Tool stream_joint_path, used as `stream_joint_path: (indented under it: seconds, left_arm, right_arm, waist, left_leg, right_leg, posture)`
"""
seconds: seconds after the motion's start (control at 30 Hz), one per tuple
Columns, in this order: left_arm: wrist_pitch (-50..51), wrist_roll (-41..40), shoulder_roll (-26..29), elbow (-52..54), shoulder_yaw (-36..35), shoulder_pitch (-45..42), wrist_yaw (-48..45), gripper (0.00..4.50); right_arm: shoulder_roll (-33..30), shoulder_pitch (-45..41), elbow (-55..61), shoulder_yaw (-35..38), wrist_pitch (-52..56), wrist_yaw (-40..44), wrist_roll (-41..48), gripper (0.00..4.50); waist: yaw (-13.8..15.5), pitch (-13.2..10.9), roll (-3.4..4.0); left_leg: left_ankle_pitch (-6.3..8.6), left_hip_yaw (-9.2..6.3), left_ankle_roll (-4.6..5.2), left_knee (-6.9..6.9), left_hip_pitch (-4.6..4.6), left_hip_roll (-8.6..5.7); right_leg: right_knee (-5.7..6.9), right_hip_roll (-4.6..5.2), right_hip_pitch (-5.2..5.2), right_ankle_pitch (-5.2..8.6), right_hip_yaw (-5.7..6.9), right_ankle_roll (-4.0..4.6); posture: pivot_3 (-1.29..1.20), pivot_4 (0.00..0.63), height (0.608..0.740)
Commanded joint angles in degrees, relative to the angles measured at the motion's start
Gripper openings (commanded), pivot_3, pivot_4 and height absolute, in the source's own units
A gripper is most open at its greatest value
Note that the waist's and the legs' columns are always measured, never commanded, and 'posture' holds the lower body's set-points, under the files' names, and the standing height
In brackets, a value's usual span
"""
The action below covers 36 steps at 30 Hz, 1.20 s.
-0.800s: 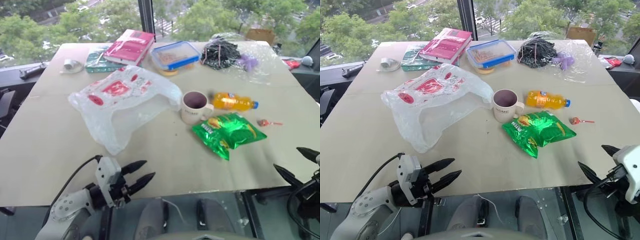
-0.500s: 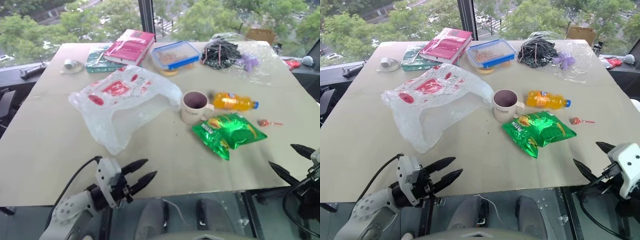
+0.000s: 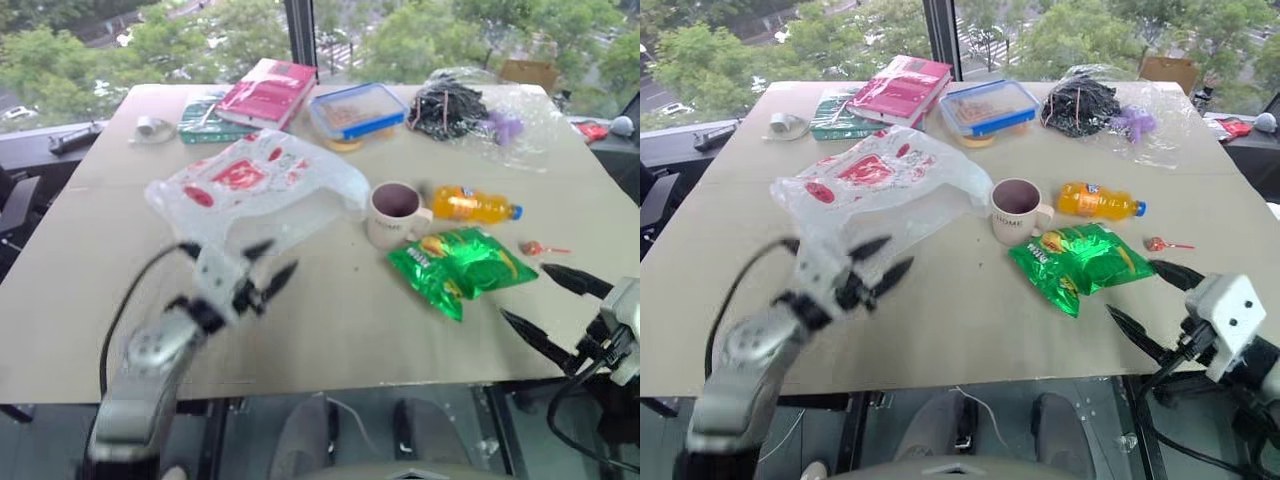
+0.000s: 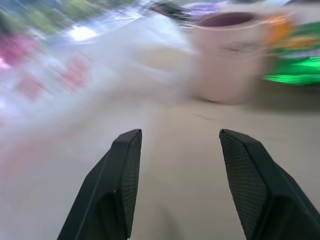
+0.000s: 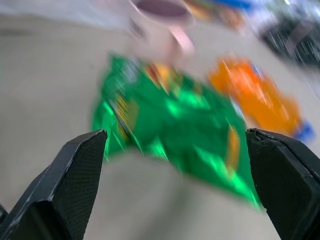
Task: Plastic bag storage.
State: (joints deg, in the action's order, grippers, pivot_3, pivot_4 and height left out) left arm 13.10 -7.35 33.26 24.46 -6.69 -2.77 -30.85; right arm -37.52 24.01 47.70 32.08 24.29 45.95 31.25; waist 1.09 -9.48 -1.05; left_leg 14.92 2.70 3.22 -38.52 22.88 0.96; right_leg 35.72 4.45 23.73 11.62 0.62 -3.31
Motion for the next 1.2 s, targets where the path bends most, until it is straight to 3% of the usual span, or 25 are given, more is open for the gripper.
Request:
stream_joint_path:
  seconds: [0.03,0.27,0.47,0.63,0.9,1.0,1.13,1.2]
  left_arm:
    - [-2.6,11.7,4.1,-3.7,2.8,-5.3,4.1,2.55]
    - [9.9,20.2,3.6,-4.4,9.5,-14.1,5.0,2.55]
    - [18.7,25.0,4.0,1.3,12.9,-15.7,3.6,2.55]
    - [23.4,28.6,4.9,3.7,15.5,-16.0,2.4,2.55]
    - [26.3,35.1,5.3,-2.0,18.7,-18.6,4.3,2.55]
    - [26.4,35.4,4.7,-5.1,18.5,-20.1,4.8,1.85]
    - [25.6,33.7,3.3,-7.6,17.1,-22.3,4.5,0.11]
    - [25.1,31.4,1.7,-8.9,15.2,-24.4,4.3,0.03]
  right_arm:
    - [-2.0,-1.7,3.4,-1.2,1.7,-1.6,2.2,4.5]
    - [-4.8,-6.5,5.2,-3.5,5.2,-4.9,4.0,4.5]
    - [-7.3,-9.8,6.3,-4.7,7.4,-5.9,6.8,4.5]
    - [-8.0,-12.6,6.3,-7.3,8.2,-7.4,7.1,4.5]
    - [-7.7,-13.4,7.3,-8.4,8.5,-8.9,7.1,4.5]
    - [-7.5,-13.3,7.4,-9.0,8.2,-9.2,6.7,4.5]
    - [-7.4,-14.0,7.0,-10.1,7.7,-9.7,6.1,4.5]
    - [-7.3,-14.7,7.1,-10.7,7.7,-10.0,6.1,4.5]
  waist:
    - [-0.3,0.0,0.0]
    - [-0.2,-0.1,-0.11]
    - [-0.4,-0.1,-0.21]
    - [-0.2,-0.1,-0.23]
    - [-0.2,-0.2,-0.34]
    - [-0.2,-0.3,-0.42]
    - [-0.2,-0.3,-0.43]
    - [-0.2,-0.3,-0.45]
  left_leg:
    - [0.01,0.04,0.01,0.02,0.01,-0.02]
    - [0.08,0.06,0.09,0.11,0.1,-0.03]
    - [0.08,0.05,0.09,0.07,0.1,-0.03]
    - [0.08,0.03,0.09,0.08,0.09,-0.03]
    - [0.08,0.02,0.1,0.06,0.09,-0.04]
    - [0.08,0.02,0.1,0.06,0.1,-0.05]
    - [0.08,0.03,0.1,0.05,0.1,-0.05]
    - [0.08,0.02,0.1,0.03,0.1,-0.05]
  right_leg:
    - [-0.01,0.01,0.01,-0.03,-0.03,0.04]
    - [-0.14,0.01,0.06,-0.07,-0.05,0.14]
    - [-0.11,0.02,0.05,-0.07,-0.04,0.12]
    - [-0.08,0.01,0.05,-0.07,-0.04,0.13]
    - [-0.08,0.01,0.05,-0.07,-0.04,0.12]
    - [-0.07,0.02,0.06,-0.08,-0.04,0.12]
    - [-0.04,0.02,0.05,-0.08,-0.05,0.12]
    - [-0.03,0.02,0.05,-0.08,-0.04,0.12]
  posture:
    - [0.0,0.15,0.74]
    - [0.0,0.15,0.74]
    - [0.0,0.15,0.74]
    - [0.0,0.15,0.74]
    - [0.0,0.15,0.74]
    - [0.0,0.15,0.74]
    - [0.0,0.15,0.74]
    - [0.0,0.15,0.74]
